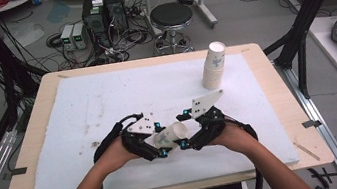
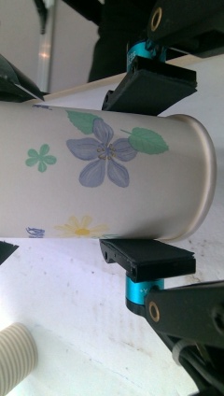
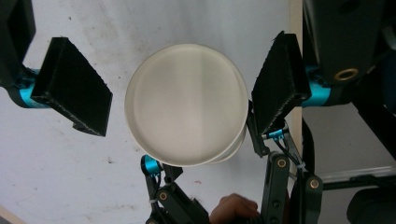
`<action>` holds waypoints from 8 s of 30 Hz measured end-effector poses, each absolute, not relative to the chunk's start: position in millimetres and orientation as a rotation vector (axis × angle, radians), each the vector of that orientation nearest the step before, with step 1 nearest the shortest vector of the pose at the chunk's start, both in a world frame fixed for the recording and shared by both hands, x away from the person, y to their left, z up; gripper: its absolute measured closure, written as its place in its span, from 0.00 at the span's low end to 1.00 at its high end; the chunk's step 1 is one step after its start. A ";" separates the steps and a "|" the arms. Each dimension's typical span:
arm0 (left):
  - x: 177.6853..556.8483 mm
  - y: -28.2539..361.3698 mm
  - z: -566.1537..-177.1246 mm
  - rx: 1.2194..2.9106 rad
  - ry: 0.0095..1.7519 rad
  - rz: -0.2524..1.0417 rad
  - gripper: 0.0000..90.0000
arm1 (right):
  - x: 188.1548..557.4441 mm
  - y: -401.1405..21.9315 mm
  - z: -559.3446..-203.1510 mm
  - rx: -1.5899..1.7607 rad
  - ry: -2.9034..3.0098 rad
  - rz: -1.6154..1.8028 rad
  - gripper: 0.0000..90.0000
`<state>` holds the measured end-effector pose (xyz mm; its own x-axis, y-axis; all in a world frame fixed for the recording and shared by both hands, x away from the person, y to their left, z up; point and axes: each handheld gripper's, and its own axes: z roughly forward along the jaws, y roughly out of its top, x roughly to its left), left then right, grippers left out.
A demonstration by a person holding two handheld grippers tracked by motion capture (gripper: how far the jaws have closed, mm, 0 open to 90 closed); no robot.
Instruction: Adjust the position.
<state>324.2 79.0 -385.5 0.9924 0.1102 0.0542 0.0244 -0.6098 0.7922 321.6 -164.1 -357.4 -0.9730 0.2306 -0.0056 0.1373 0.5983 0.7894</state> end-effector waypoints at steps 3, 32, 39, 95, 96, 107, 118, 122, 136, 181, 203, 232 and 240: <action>325.3 77.4 -382.1 2.260 0.071 0.121 0.37 | 322.5 -163.4 -357.8 0.293 2.729 1.296 0.23; 326.1 77.3 -379.8 2.256 0.054 0.046 0.16 | 320.1 -153.8 -358.0 0.102 2.870 1.175 0.41; 322.1 103.0 -386.1 2.021 0.137 0.078 0.18 | 320.0 -163.2 -361.5 0.147 2.853 1.220 0.41; 305.0 100.9 -424.0 1.717 0.136 -0.013 0.27 | 307.0 -199.6 -397.6 0.287 2.638 1.832 0.41; 305.0 101.3 -424.0 1.710 0.141 -0.014 0.27 | 308.1 -199.8 -397.9 0.286 2.639 1.837 0.41; 307.2 105.8 -414.0 1.750 0.133 -0.001 0.35 | 308.0 -196.4 -397.7 0.315 2.662 1.791 0.36; 312.4 110.8 -389.8 1.894 0.154 0.045 0.35 | 309.0 -189.2 -376.9 0.330 2.648 1.632 0.24; 313.7 110.6 -381.9 1.962 0.150 0.063 0.34 | 310.0 -184.5 -373.6 0.323 2.668 1.545 0.24; 319.5 99.6 -357.6 2.212 0.116 0.089 0.35 | 312.4 -163.6 -366.8 0.221 2.728 1.291 0.25; 328.9 74.4 -347.5 2.309 0.220 0.111 0.23 | 314.0 -127.2 -379.1 0.148 2.780 0.893 0.41; 324.9 149.1 -385.6 1.890 0.500 0.235 0.21 | 313.0 -201.3 -389.2 0.431 2.614 1.139 0.40; 317.8 177.3 -431.6 1.697 0.609 0.377 0.21 | 310.7 -240.0 -415.7 0.654 2.255 1.470 0.39; 318.7 178.8 -431.8 1.687 0.620 0.377 0.21 | 314.3 -242.3 -417.0 0.682 2.236 1.475 0.39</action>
<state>318.7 178.8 -431.8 0.8029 0.5897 -0.0874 0.1932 -0.1187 0.9740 314.3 -242.3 -417.0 -0.8123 0.5816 -0.0439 0.1884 0.3329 0.9240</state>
